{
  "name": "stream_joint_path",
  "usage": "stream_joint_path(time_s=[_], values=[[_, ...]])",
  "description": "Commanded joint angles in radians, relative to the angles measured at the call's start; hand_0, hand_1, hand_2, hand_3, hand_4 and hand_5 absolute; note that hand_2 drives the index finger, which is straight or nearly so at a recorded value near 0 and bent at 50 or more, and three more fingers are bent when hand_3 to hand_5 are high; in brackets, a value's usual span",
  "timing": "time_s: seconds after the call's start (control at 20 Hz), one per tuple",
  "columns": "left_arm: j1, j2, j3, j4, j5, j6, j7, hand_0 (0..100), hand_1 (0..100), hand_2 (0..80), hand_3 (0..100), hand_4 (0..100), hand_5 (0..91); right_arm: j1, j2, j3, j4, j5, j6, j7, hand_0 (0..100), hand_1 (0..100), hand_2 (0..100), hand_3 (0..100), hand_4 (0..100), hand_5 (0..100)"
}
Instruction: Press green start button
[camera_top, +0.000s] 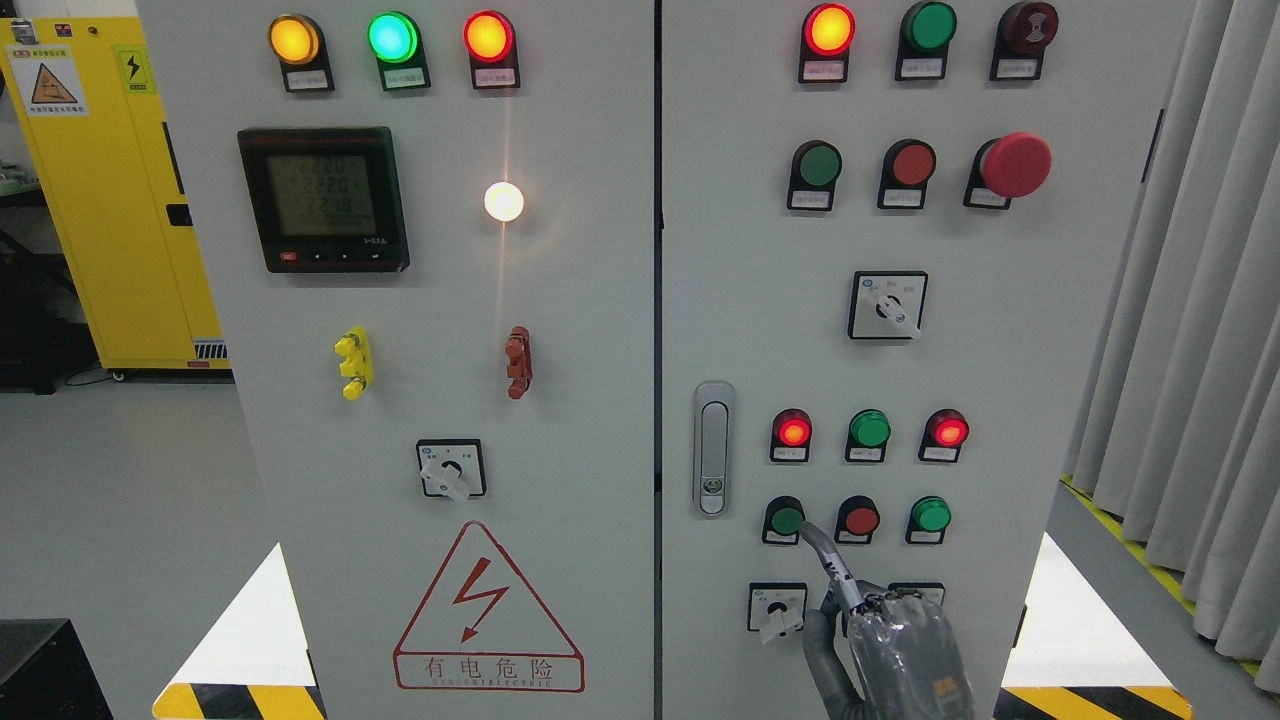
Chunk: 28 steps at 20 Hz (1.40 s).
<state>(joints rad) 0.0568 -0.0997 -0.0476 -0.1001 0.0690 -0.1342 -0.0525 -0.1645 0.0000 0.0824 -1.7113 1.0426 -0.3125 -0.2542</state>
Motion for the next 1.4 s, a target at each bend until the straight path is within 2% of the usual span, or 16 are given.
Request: stream_joint_path(time_s=[0.0, 0.05, 0.1, 0.15, 0.2, 0.3, 0.4, 0.5, 0.6, 0.7, 0.8, 0.95, 1.35], values=[[0.0, 0.0, 0.0, 0.0, 0.0, 0.001, 0.0, 12, 56, 0.0, 0, 0, 0.0, 0.04, -0.026, 0.04, -0.086, -0.255, 0.0, 0.016, 96, 99, 0, 77, 84, 89], [0.0, 0.0, 0.0, 0.0, 0.0, 0.001, 0.0, 12, 56, 0.0, 0, 0, 0.0, 0.043, -0.028, 0.052, -0.093, -0.339, -0.002, 0.02, 95, 99, 1, 71, 76, 79], [0.0, 0.0, 0.0, 0.0, 0.0, 0.001, 0.0, 12, 56, 0.0, 0, 0, 0.0, 0.049, -0.029, 0.066, -0.103, -0.422, -0.002, 0.038, 92, 96, 2, 66, 73, 75], [0.002, 0.0, 0.0, 0.0, 0.0, 0.001, 0.0, 12, 56, 0.0, 0, 0, 0.0, 0.06, -0.029, 0.082, -0.117, -0.503, -0.002, 0.062, 87, 89, 4, 52, 60, 58], [0.0, 0.0, 0.0, -0.001, 0.0, 0.001, 0.0, 12, 56, 0.0, 0, 0, 0.0, 0.075, -0.031, 0.095, -0.135, -0.585, -0.002, 0.09, 87, 86, 4, 43, 51, 47], [0.0, 0.0, 0.0, -0.001, 0.0, 0.001, 0.0, 12, 56, 0.0, 0, 0, 0.0, 0.105, -0.032, 0.112, -0.163, -0.723, 0.0, 0.134, 91, 83, 4, 33, 41, 36], [0.0, 0.0, 0.0, 0.0, 0.0, 0.001, 0.0, 12, 56, 0.0, 0, 0, 0.0, 0.12, -0.034, 0.123, -0.174, -0.783, 0.001, 0.158, 93, 79, 0, 24, 32, 28], [0.0, 0.0, 0.0, -0.001, 0.0, 0.001, 0.0, 12, 56, 0.0, 0, 0, 0.0, 0.131, -0.034, 0.128, -0.175, -0.815, 0.001, 0.162, 85, 73, 0, 17, 25, 20], [0.0, 0.0, 0.0, 0.0, 0.0, 0.001, 0.0, 12, 56, 0.0, 0, 0, 0.0, 0.143, -0.034, 0.128, -0.188, -0.863, 0.003, 0.167, 76, 68, 0, 13, 20, 17], [0.0, 0.0, 0.0, 0.0, 0.0, 0.001, 0.0, 12, 56, 0.0, 0, 0, 0.0, 0.16, -0.034, 0.132, -0.206, -0.921, 0.012, 0.199, 66, 66, 0, 9, 16, 14], [0.0, 0.0, 0.0, -0.001, 0.0, 0.001, 0.0, 12, 56, 0.0, 0, 0, 0.0, 0.171, -0.034, 0.135, -0.221, -0.963, 0.018, 0.214, 64, 64, 0, 6, 13, 12], [0.0, 0.0, 0.0, 0.0, 0.0, 0.001, 0.0, 12, 56, 0.0, 0, 0, 0.0, 0.177, -0.035, 0.135, -0.225, -0.967, 0.018, 0.214, 61, 64, 0, 4, 11, 10], [0.0, 0.0, 0.0, 0.0, 0.0, 0.001, 0.0, 12, 56, 0.0, 0, 0, 0.0, 0.184, -0.035, 0.137, -0.225, -0.967, 0.03, 0.216, 57, 64, 0, 5, 11, 10]])
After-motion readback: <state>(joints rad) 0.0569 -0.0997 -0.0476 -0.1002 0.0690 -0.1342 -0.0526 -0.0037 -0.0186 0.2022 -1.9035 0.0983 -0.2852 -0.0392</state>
